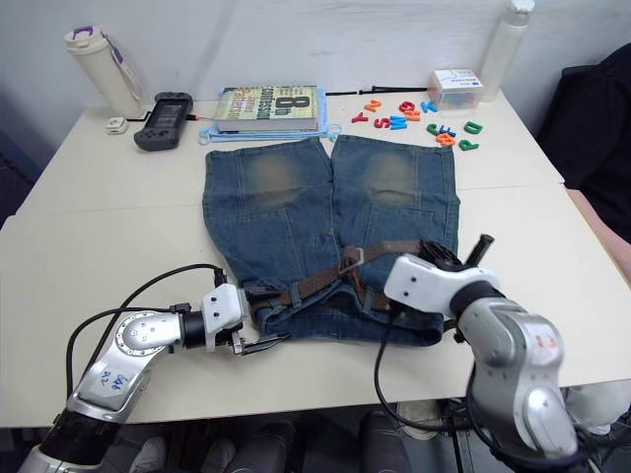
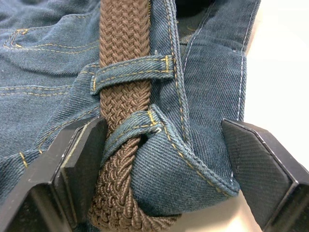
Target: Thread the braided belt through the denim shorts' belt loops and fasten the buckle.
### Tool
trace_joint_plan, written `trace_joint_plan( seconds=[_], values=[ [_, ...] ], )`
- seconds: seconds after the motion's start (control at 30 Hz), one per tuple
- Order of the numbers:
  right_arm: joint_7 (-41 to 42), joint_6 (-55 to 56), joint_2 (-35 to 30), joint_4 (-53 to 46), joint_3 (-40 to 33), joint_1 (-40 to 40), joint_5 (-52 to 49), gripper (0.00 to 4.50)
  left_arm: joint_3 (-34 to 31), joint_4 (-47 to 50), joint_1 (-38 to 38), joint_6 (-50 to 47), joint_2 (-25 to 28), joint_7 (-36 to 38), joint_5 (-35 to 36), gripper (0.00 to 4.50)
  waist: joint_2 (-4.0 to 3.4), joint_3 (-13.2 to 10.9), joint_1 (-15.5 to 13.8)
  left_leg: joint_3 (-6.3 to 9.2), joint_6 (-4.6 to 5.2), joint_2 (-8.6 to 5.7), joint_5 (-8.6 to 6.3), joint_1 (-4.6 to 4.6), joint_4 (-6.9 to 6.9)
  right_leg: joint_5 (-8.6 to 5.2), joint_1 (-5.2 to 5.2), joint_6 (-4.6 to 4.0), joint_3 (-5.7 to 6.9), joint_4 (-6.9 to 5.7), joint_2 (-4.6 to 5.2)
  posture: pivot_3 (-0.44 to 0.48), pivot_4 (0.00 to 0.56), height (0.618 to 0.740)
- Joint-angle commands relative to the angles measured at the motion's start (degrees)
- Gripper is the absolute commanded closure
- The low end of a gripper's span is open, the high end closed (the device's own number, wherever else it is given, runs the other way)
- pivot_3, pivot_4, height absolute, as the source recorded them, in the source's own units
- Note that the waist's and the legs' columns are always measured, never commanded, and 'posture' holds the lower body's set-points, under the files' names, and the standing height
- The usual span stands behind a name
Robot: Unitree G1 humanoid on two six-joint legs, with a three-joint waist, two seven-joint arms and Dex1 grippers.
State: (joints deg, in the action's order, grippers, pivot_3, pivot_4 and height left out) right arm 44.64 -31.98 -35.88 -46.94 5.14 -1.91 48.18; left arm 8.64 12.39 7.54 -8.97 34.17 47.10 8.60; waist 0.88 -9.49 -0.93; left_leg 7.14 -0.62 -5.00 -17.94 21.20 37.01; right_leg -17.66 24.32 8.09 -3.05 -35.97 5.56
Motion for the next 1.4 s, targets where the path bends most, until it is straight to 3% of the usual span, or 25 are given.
trace_joint_plan(
  seconds=[0.03, 0.2, 0.7, 1.1, 1.27, 1.4],
  values=[
    [-1.3, 3.9, -2.3, -3.7, -6.7, 9.0, 0.4, 4.45, -0.6, -1.5, -1.2, 0.0, 0.9, 0.3, -0.6, 0.33, 0.0, 0.0, -0.4, -0.03, 0.03, -0.01, -0.02, 0.0, 0.03, 0.0, -0.01, 0.0, -0.02, 0.01, 0.0, 0.0, 0.15, 0.74],
    [-0.4, 3.0, -1.3, -1.6, -10.0, 19.6, 2.7, 4.45, -1.2, -1.9, -2.2, 1.0, 2.1, 1.2, -0.4, 0.33, 0.01, 0.0, -0.5, -0.1, 0.08, -0.05, -0.05, -0.08, 0.09, 0.02, -0.13, 0.04, -0.07, 0.04, 0.02, 0.0, 0.15, 0.74],
    [-0.1, 1.6, 2.4, 1.1, -8.0, 12.7, 9.3, 4.45, -5.1, -4.5, -6.1, 4.3, 7.0, 3.2, 0.1, 0.33, 0.0, 0.0, -0.3, -0.01, 0.15, 0.05, -0.21, -0.67, 0.02, 0.01, -0.83, 0.03, 0.06, 0.36, -0.01, 0.0, 0.15, 0.74],
    [5.1, 6.1, 4.0, -0.1, 1.6, 8.0, 8.1, 4.45, -6.9, -4.5, -5.1, 4.9, 7.7, 4.2, 1.2, 0.33, -0.07, 0.0, -0.2, -0.02, 0.1, 0.16, -0.23, -0.74, -0.02, 0.0, -0.84, 0.01, 0.08, 0.33, -0.05, 0.0, 0.15, 0.74],
    [6.0, 5.2, 5.5, 0.3, 1.0, 6.7, 9.2, 4.45, -11.5, -2.2, -5.8, 6.7, 7.1, 6.3, 7.2, 0.33, -0.08, -0.1, 0.1, -0.02, 0.08, 0.19, -0.25, -0.73, -0.03, 0.0, -0.82, 0.0, 0.08, 0.33, -0.08, 0.0, 0.15, 0.74],
    [6.2, 4.1, 6.1, 0.5, -1.3, 5.5, 9.4, 4.45, -16.5, 3.3, -7.1, -0.3, 8.3, 8.7, 16.1, 0.33, -0.08, -0.1, 0.1, -0.01, 0.07, 0.22, -0.27, -0.68, -0.01, -0.01, -0.8, -0.01, 0.08, 0.35, -0.05, 0.0, 0.15, 0.74]
  ],
)
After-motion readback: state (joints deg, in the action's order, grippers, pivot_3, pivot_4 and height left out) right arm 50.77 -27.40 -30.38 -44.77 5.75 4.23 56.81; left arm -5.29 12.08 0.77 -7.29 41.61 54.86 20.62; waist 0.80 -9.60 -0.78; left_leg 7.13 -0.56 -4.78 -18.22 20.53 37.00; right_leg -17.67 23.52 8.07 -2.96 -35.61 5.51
